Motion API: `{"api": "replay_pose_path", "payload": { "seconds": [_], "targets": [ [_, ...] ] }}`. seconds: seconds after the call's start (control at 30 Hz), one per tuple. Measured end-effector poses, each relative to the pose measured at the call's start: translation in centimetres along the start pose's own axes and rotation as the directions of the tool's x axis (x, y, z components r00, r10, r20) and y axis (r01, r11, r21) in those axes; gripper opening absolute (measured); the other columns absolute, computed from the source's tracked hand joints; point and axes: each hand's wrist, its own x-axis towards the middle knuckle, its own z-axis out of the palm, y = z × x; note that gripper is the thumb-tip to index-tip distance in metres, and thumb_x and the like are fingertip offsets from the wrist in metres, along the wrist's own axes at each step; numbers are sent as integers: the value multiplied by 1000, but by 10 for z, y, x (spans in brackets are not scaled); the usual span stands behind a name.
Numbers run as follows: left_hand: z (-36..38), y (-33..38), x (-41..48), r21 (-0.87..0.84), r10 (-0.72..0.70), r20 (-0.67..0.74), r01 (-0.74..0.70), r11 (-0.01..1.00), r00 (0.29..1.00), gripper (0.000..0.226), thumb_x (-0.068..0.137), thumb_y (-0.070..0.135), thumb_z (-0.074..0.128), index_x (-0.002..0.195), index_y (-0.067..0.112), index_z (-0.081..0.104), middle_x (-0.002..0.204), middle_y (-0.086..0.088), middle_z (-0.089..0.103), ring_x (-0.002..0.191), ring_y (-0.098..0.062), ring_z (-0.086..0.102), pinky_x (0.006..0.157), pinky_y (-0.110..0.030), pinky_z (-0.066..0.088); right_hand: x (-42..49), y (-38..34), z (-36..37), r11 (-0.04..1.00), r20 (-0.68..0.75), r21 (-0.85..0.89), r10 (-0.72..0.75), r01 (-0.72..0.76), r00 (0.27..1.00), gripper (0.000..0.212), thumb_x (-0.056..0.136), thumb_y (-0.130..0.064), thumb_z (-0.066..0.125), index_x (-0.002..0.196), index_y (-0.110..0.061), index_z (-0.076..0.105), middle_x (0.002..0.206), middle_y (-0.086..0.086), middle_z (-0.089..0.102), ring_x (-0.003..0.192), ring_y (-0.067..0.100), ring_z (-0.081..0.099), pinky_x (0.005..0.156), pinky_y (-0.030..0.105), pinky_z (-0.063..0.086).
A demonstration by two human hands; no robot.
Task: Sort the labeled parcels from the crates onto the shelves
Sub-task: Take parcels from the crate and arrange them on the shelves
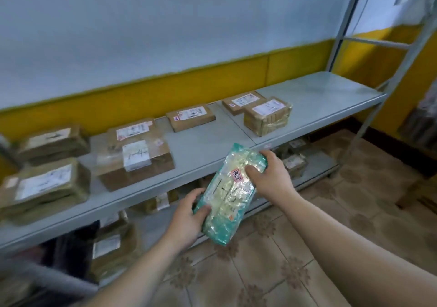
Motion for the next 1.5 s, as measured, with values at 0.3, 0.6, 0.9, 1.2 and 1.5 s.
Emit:
{"api": "replay_pose_path", "payload": {
  "seconds": [0.3, 0.6, 0.9, 1.2, 1.5],
  "targets": [
    [-89, -68, -23, -65, -53, -69, 48, 997, 996, 63, 91, 16, 64, 139, 42, 32, 119, 26, 50, 105, 7, 53, 88, -18, 50, -2, -56, 126, 994, 182, -2, -106, 108, 978, 63, 88, -44, 64, 143, -26, 39, 136, 1, 51, 115, 23, 57, 97, 47, 51],
    [-89, -149, -25, -82, -315, -47, 311, 947, 948, 68, 91, 18, 65, 146, 40, 32, 137, 15, 49, 121, -9, 52, 95, -37, 53, 8, -7, 219, 997, 451, -78, 37, -1, 892, 60, 91, -40, 61, 144, -27, 36, 132, 0, 52, 105, 20, 62, 89, 45, 56],
    [-56, -245, 49, -68, -408, -137, 402, 913, 903, 68, 93, 19, 63, 149, 35, 29, 129, 13, 54, 110, -7, 57, 80, -25, 56, 75, 67, 326, 991, 588, -119, 23, 58, 809, 63, 91, -43, 56, 146, -34, 27, 134, 3, 50, 100, 25, 64, 85, 45, 57],
    [-24, -415, 136, -25, -367, -193, 369, 929, 910, 61, 93, 21, 62, 147, 29, 36, 129, 9, 52, 114, -10, 54, 84, -23, 51, 134, 181, 477, 988, 592, -109, -21, 106, 806, 68, 93, -42, 59, 150, -23, 28, 137, 10, 48, 114, 29, 55, 90, 37, 48],
    [-11, -569, 233, 347, -157, -327, 273, 897, 932, 74, 75, 43, 79, 140, 22, 48, 143, -2, 35, 134, -17, 32, 110, -23, 21, 177, 288, 596, 980, 504, -134, -61, 148, 862, 63, 96, -46, 53, 148, -22, 28, 137, 11, 48, 116, 33, 55, 94, 39, 47]
  ]
}}
